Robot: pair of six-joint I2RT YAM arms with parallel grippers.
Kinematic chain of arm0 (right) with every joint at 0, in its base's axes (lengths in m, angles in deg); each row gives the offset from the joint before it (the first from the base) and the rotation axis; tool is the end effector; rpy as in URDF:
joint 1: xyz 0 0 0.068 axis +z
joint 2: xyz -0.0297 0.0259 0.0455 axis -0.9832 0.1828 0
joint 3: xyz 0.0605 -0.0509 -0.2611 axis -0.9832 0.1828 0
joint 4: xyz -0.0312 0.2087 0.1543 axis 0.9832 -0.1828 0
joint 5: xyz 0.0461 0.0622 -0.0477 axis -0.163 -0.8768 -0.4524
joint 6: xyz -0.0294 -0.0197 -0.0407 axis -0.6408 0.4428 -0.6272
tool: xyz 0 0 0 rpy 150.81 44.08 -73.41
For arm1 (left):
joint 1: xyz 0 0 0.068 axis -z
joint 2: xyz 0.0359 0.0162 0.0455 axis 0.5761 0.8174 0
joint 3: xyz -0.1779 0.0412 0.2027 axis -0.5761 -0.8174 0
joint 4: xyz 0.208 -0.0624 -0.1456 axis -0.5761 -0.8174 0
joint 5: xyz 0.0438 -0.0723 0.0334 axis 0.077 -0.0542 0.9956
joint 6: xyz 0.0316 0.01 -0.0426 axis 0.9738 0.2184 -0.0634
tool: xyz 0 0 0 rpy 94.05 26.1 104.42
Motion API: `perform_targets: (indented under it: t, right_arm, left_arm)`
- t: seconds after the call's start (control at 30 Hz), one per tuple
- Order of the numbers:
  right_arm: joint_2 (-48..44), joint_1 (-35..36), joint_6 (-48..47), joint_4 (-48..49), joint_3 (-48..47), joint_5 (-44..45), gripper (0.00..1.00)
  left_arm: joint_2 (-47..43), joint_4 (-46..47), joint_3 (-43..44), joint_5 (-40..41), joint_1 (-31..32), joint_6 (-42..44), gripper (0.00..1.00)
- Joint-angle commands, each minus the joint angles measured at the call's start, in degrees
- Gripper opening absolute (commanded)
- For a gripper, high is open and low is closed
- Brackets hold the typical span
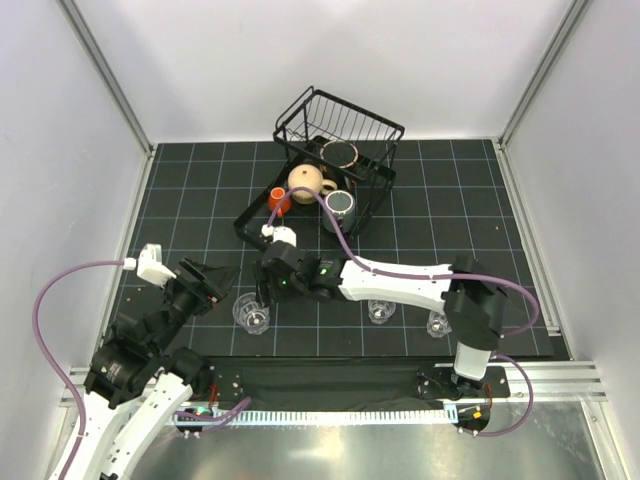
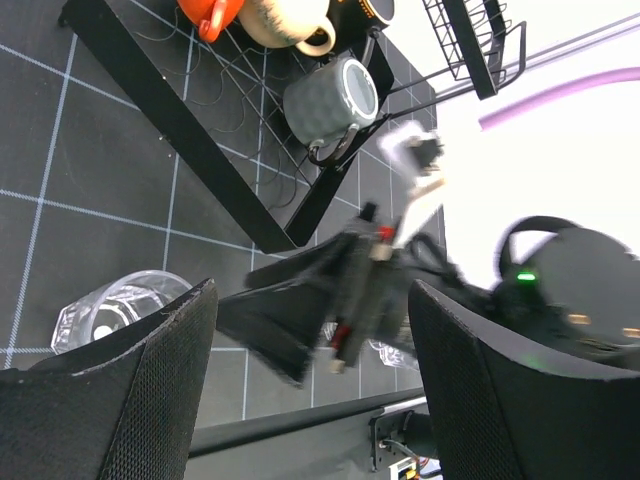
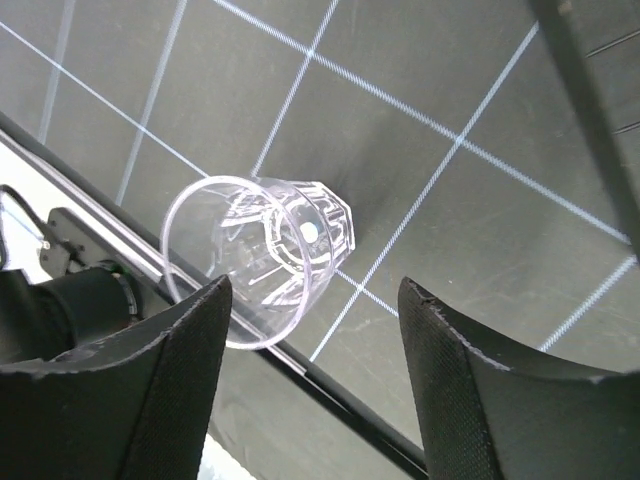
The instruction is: Load the cups into the dish rack
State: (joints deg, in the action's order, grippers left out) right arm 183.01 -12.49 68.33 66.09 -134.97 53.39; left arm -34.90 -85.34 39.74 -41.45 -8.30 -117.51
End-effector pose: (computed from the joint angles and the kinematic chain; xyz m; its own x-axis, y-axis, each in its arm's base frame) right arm 0.1603 0.3643 0.2497 -0.7776 -0.1835 -0.6014 -0.4827 0.7872 0.3840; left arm 0.0601 -0.0260 0.3127 -0.4333 -0.7221 -0.5393 -0.0185 0.6054 -0.7957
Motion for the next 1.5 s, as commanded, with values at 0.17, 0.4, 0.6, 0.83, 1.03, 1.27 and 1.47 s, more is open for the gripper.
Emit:
perform_targets:
  t: [0.17,0.4,0.6,0.83,1.03,1.27,1.47]
  right_arm:
    - [5.29,1.84,2.58,1.81,-3.81,-1.31,0.54]
    - [6.53,2.10,2.14,5.15,-2.67,-3.42,0.39]
    - [5.56,2.19,0.73,7.00,-2.57,-2.80,0.26]
    - [7.40,2.10,0.12,5.24,-4.07,-2.19,0.24]
    - [9.60,2.19,-0.67,4.45,-4.77,-2.54,0.24]
    - [6.45,1.93,-3.83,4.27,-4.95,1.76,0.04]
    - [-7.49,1.75,-8.67,9.27,3.83,9.05,0.04]
  left_arm:
    - [0.31,-0.56,2.11,-1.49,-0.24,0.89,0.78]
    - [2.95,-2.05,5.45,-3.43,-0.24,1.16,0.83]
    - [4.00,-3.55,6.51,-2.81,-0.24,0.37,0.84]
    - [5.32,-4.61,8.00,-3.43,-0.24,0.10,0.84]
    - [6.37,-4.34,8.09,-3.78,-0.24,-1.13,0.83]
    - [10.24,-4.43,9.32,-5.89,-0.24,-2.97,0.83]
    - [9.36,-1.97,8.88,-8.26,-0.24,-4.91,0.84]
